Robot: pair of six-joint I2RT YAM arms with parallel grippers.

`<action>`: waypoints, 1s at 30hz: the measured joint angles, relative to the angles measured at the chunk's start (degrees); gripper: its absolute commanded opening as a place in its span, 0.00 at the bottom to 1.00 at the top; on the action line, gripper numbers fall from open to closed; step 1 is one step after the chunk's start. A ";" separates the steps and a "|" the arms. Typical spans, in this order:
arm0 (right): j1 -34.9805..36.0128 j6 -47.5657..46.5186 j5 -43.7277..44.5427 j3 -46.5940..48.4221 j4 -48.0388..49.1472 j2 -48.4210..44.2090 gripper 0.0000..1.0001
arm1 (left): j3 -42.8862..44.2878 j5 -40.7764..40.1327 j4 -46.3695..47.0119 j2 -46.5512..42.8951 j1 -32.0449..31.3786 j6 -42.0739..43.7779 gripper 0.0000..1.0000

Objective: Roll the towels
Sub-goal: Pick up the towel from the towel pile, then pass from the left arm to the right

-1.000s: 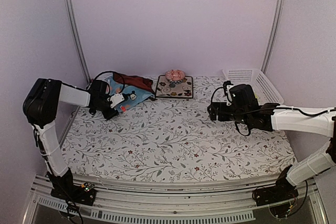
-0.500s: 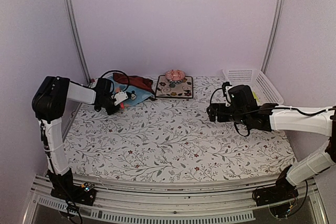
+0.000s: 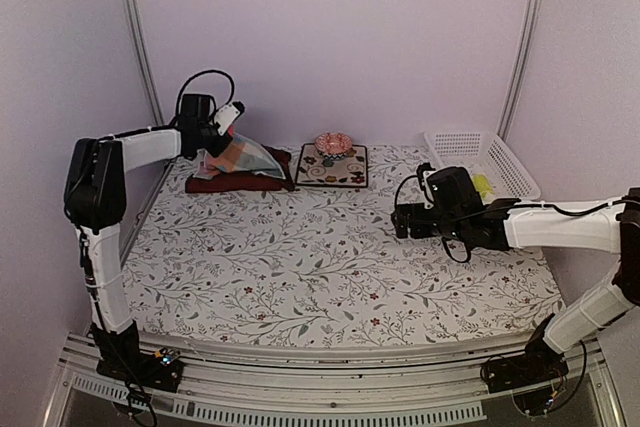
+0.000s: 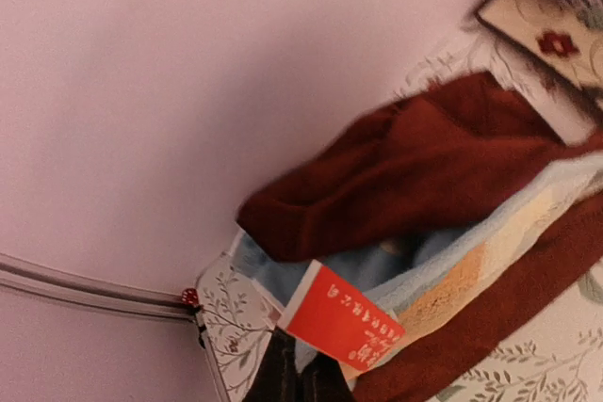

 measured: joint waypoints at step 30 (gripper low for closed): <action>18.73 -24.70 -9.75 22.97 11.39 9.44 0.99 | -9.33 18.16 -12.63 -38.62 -11.37 -14.12 0.00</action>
